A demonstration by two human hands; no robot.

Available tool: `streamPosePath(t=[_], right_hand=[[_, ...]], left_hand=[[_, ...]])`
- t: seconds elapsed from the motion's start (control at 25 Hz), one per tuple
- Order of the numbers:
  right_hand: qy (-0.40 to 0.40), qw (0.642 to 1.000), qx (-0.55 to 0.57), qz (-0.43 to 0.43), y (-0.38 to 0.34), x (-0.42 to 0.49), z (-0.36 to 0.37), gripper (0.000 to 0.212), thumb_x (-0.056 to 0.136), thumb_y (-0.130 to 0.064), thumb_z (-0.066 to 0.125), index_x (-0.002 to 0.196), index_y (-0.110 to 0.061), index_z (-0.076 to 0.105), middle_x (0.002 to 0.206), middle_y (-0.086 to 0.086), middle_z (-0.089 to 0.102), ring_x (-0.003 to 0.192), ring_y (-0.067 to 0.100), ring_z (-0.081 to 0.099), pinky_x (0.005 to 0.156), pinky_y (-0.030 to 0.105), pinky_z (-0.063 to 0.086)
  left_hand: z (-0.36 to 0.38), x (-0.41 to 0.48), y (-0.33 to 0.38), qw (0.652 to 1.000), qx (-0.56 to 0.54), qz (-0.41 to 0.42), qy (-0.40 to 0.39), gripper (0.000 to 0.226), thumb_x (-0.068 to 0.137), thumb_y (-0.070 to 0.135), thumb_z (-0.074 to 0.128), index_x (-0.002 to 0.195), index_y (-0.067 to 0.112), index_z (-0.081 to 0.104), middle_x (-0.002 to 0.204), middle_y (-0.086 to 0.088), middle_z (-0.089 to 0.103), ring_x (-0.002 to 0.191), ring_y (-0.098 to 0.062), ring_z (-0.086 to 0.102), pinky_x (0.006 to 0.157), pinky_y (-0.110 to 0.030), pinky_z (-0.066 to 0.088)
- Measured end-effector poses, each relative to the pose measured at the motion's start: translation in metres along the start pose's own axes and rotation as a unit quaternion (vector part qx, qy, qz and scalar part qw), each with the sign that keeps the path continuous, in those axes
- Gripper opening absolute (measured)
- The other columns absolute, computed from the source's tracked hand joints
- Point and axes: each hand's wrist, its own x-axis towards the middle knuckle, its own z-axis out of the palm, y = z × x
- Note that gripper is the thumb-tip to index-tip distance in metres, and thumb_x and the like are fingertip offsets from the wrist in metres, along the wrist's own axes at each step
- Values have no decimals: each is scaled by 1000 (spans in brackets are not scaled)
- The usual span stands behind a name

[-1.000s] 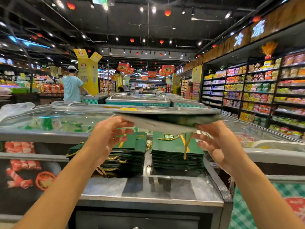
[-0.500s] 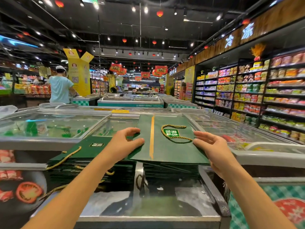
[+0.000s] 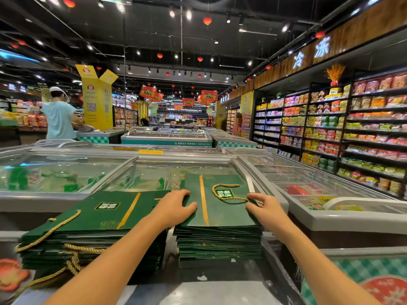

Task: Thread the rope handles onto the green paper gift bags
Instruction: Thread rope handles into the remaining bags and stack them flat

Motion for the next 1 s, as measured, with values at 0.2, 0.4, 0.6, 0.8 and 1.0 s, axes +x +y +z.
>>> streamPosePath(t=[0.2,0.4,0.6,0.8,1.0], right_hand=[[-34,997,-73,-16,23,0,11,55,98,-31,63,149,-17,48,152,-1,50,139,16,45,114,33,37],[-40,977,-195,-74,3,18,3,63,98,-51,56,154,-25,39,161,-5,35,148,14,32,119,37,29],[-115,940,-310,-81,-8,55,25,78,98,-67,43,160,-24,26,169,7,14,157,22,9,126,42,14],[-138,929,-338,-64,13,56,48,84,93,-78,33,161,-32,20,171,6,5,157,24,2,127,42,7],[-134,931,-333,-65,32,53,58,81,94,-77,32,161,-33,20,171,5,3,157,22,-1,127,40,4]], left_hand=[[12,5,-11,999,33,-4,-10,60,99,50,51,149,17,44,149,-2,49,134,-20,48,108,-33,41],[3,21,-6,995,85,30,52,62,99,52,47,152,20,39,155,1,41,139,-18,43,113,-38,39],[19,55,15,989,133,55,-35,65,102,59,34,158,26,28,167,-6,19,154,-25,16,124,-43,19],[51,68,-2,982,138,5,-132,70,100,67,21,161,35,9,169,-7,-1,156,-29,-5,125,-48,-1],[68,65,-8,980,147,3,-134,70,100,68,18,161,35,3,169,-5,-8,155,-26,-13,125,-47,-5]])
